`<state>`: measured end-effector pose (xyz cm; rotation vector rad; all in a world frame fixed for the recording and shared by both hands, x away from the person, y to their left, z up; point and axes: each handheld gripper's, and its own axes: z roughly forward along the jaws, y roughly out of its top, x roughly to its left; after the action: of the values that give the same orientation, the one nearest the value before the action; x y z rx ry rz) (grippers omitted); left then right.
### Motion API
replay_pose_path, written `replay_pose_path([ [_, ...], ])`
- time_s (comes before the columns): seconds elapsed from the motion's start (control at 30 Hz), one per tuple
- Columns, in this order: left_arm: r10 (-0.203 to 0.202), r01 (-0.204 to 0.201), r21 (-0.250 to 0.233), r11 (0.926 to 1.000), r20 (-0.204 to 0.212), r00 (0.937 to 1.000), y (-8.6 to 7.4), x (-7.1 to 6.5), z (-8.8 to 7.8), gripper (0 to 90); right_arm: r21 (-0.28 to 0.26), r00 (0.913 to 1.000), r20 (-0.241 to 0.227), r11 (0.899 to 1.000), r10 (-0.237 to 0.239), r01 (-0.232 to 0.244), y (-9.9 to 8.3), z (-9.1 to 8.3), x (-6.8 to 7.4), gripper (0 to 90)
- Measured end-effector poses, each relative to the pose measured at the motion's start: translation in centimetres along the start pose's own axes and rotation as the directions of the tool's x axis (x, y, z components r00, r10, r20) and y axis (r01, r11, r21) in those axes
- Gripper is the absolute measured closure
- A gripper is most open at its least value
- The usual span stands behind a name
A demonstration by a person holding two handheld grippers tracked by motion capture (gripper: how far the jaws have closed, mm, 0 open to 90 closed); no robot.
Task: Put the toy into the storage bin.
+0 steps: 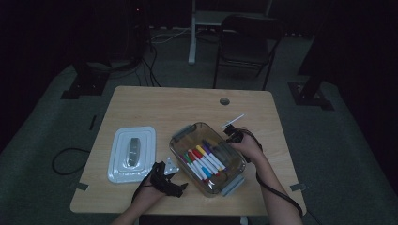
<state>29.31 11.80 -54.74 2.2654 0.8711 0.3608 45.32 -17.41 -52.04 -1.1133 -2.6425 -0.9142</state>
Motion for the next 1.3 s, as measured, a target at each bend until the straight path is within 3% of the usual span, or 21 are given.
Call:
replay_pose_path([
  [0.2,0.003,-0.003,0.003,1.0,-0.002,1.0,0.0,0.0,0.0,0.5,0.012,0.9998,0.013,1.0,-0.017,0.017,0.5,0.6,0.7,52.2],
  [0.37,0.003,-0.003,0.003,1.0,-0.002,1.0,0.0,0.0,0.0,0.5,0.005,0.995,0.073,0.998,-0.068,0.068,0.7,0.8,1.0,54.9],
  [0.47,0.003,-0.003,0.003,1.0,-0.001,1.0,0.0,0.0,0.0,0.5,0.026,0.9876,0.119,0.995,-0.103,0.1,0.7,0.7,1.3,64.1],
  [0.53,0.003,-0.003,0.003,1.0,-0.002,1.0,0.0,0.0,0.0,0.5,0.045,0.9817,0.157,0.994,-0.108,0.102,0.8,0.6,1.2,74.2],
  [0.6,0.003,-0.003,0.003,1.0,-0.002,1.0,0.0,0.0,0.0,0.5,0.05,0.9839,0.164,0.997,-0.072,0.064,0.7,0.3,0.9,76.4],
  [0.67,0.003,-0.003,0.003,1.0,-0.001,1.0,0.0,0.0,0.0,0.5,0.048,0.9809,0.19,0.998,-0.042,0.033,0.6,-0.1,0.6,76.5],
  [0.73,0.003,-0.003,0.003,1.0,-0.001,1.0,0.0,0.0,0.0,0.5,0.016,0.9855,0.167,0.999,0.026,-0.029,0.5,-0.9,0.2,76.5],
  [0.8,0.003,-0.003,0.003,1.0,-0.002,1.0,0.0,0.0,0.0,0.5,-0.014,0.985,0.158,0.998,0.069,-0.068,0.4,-2.0,0.0,76.5],
  [0.93,0.0,0.0,0.0,1.0,-0.001,1.0,0.0,0.0,0.0,0.5,-0.088,0.9832,0.143,0.991,0.114,-0.102,0.6,-5.2,0.3,76.5],
  [1.13,0.002,-0.002,0.002,1.0,-0.002,1.0,0.0,0.0,0.0,0.5,-0.185,0.9883,0.107,0.979,0.109,-0.088,1.7,-9.5,2.7,76.5],
  [1.3,0.0,0.0,-0.001,1.0,-0.003,1.0,0.0,0.0,0.0,0.5,-0.221,0.997,0.059,0.975,0.049,-0.035,2.7,-10.9,6.0,76.4],
])
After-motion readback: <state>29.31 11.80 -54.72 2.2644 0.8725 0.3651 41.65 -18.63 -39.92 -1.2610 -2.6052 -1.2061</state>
